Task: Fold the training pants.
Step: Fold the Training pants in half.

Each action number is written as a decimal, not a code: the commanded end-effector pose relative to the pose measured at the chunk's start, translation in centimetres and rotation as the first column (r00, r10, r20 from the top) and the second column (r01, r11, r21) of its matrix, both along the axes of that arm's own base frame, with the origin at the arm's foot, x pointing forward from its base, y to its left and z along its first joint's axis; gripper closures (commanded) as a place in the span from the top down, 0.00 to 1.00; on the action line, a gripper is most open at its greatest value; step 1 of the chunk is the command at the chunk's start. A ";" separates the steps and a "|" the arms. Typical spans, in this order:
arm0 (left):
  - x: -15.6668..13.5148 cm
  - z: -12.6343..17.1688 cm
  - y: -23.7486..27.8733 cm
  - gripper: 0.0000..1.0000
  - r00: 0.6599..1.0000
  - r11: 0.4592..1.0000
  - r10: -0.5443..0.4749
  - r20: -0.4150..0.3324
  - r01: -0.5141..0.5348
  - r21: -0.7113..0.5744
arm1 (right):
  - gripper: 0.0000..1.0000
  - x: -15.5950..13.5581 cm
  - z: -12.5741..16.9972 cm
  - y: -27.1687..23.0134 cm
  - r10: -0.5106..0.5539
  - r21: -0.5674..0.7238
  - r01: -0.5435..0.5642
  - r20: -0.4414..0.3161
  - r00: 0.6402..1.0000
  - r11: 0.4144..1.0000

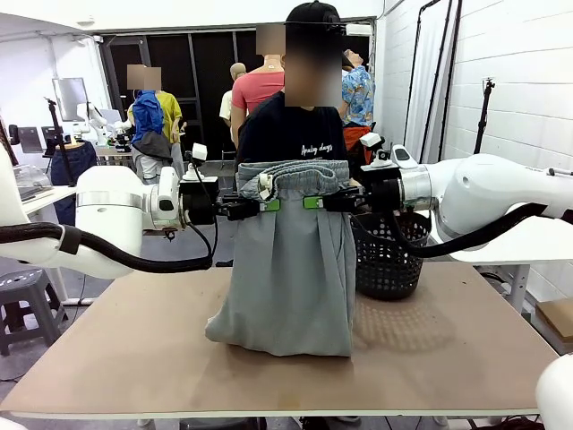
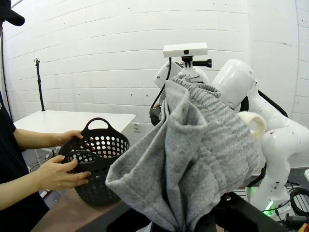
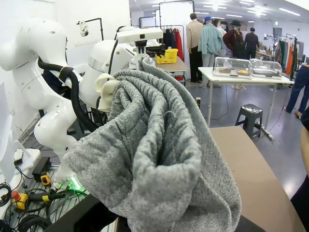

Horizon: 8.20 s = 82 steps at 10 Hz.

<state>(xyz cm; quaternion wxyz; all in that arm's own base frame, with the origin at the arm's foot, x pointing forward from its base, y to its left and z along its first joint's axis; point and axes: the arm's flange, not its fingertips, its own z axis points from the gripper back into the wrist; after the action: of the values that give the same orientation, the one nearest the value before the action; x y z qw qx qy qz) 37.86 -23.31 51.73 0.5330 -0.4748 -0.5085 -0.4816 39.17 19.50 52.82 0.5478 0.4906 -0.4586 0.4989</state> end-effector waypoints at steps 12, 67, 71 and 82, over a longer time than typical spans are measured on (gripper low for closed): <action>9.2 8.0 1.4 0.00 0.964 0.992 0.110 0.242 -0.122 0.037 | 0.00 9.0 7.1 5.7 -0.045 -0.024 0.053 0.256 0.966 0.998; 5.4 -23.0 6.6 0.00 0.586 0.995 0.086 -0.806 -0.091 0.040 | 0.00 6.5 -21.6 6.0 -0.138 -0.229 -0.032 -0.685 0.715 0.973; 6.2 -21.8 6.3 0.00 0.551 0.993 0.105 -0.828 -0.096 0.062 | 0.00 7.7 -21.3 6.2 -0.144 -0.224 -0.024 -0.699 0.700 0.974; 13.0 -24.8 5.9 0.00 0.420 0.976 0.207 -0.883 -0.146 0.160 | 0.00 13.1 -23.4 5.8 -0.328 -0.336 0.113 -0.694 0.641 0.935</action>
<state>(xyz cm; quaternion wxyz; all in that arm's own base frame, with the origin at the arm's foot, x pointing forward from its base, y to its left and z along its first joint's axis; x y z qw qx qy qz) 49.25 -18.19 27.63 0.7670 -0.6007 -0.1838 -0.1303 50.83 24.97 30.05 0.7846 0.5345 -0.1757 0.2604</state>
